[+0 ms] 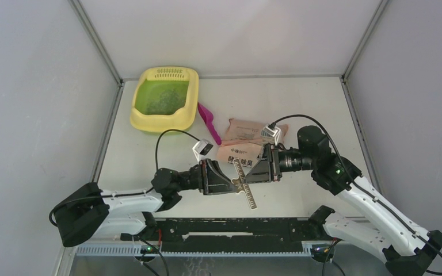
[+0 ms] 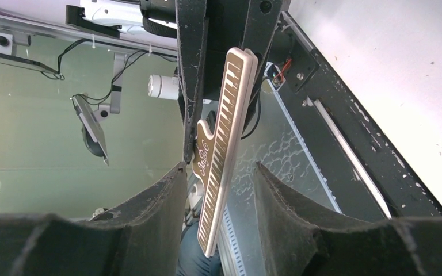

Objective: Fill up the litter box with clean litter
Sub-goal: Pick up the clamp at the center of the board.

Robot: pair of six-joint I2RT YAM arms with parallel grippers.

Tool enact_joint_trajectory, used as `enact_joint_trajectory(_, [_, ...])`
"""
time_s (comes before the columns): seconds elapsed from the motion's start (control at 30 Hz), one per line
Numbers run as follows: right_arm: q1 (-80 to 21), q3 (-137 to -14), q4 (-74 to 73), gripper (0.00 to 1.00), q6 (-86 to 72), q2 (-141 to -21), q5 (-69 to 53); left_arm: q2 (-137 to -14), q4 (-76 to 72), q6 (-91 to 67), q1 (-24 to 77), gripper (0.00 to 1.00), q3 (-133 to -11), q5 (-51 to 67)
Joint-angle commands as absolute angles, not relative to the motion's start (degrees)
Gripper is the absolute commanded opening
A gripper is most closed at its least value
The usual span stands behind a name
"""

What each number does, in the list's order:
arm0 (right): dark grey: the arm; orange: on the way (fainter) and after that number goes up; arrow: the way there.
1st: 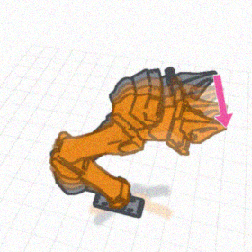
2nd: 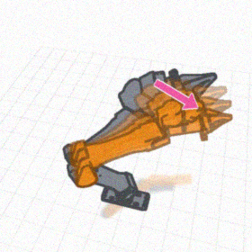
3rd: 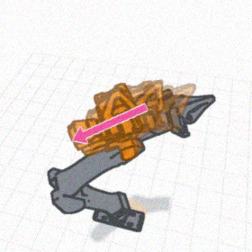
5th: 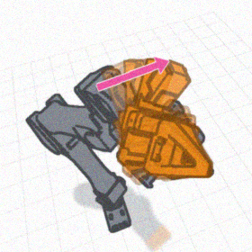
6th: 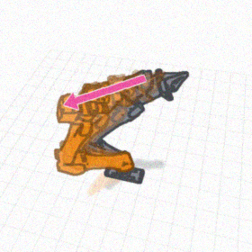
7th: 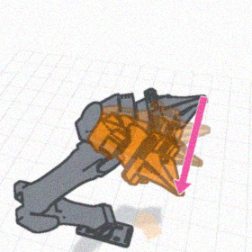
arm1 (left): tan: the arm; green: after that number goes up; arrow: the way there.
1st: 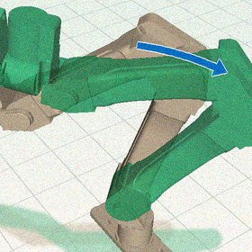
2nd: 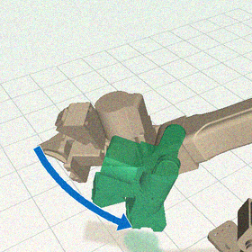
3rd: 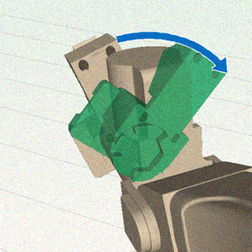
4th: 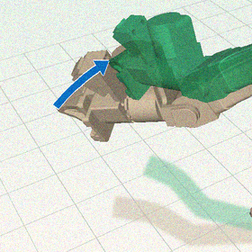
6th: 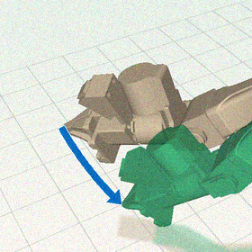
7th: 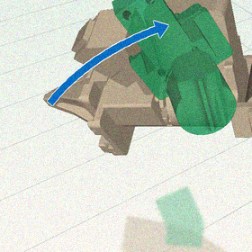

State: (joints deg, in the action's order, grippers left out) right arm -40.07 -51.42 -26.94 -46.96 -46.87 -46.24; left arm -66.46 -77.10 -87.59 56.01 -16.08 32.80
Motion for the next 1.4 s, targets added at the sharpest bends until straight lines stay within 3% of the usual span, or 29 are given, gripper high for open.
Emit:
enact_joint_trajectory(0.0, [-41.3, -51.4, -23.6, 0.53, -48.2, -46.7, -45.2, -66.6, -80.8, -87.4, 56.2, 0.32, -20.0, 33.5])
enact_joint_trajectory(0.33, [-43.3, -51.3, -22.5, 0.30, -48.6, -46.8, -45.1, -68.7, -80.8, -87.4, 56.2, 0.33, -20.1, 33.1])
enact_joint_trajectory(0.57, [-43.5, -51.3, -24.4, 0.03, -47.7, -46.7, -43.8, -69.7, -80.8, -87.5, 56.2, 0.49, -19.8, 31.6])
enact_joint_trajectory(0.73, [-43.5, -51.3, -26.1, 0.00, -47.2, -46.0, -41.1, -70.1, -80.7, -88.0, 56.2, 0.55, -19.5, 30.0])
enact_joint_trajectory(1.37, [-42.9, -47.1, -23.7, 0.00, -50.9, -41.7, -31.8, -69.0, -80.1, -88.7, 56.2, 0.56, -17.0, 24.0])
